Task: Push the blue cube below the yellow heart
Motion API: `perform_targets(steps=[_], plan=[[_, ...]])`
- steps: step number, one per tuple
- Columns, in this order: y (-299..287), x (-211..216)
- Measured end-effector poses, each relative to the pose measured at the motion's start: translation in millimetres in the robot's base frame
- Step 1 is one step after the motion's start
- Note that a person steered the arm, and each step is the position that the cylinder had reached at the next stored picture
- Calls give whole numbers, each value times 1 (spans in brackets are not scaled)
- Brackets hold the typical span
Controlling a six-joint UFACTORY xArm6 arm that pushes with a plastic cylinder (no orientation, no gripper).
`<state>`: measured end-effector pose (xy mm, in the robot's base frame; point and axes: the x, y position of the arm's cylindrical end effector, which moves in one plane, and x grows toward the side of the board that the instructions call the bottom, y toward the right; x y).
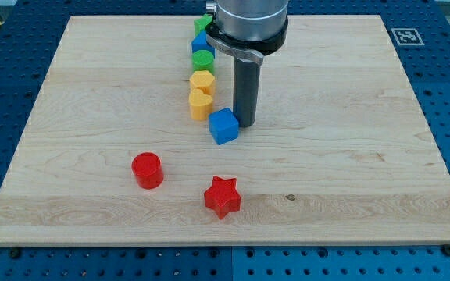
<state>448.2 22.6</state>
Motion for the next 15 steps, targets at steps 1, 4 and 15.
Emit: perform_targets(steps=[1, 4, 15], plan=[[-2, 0], [34, -2], [-16, 15]])
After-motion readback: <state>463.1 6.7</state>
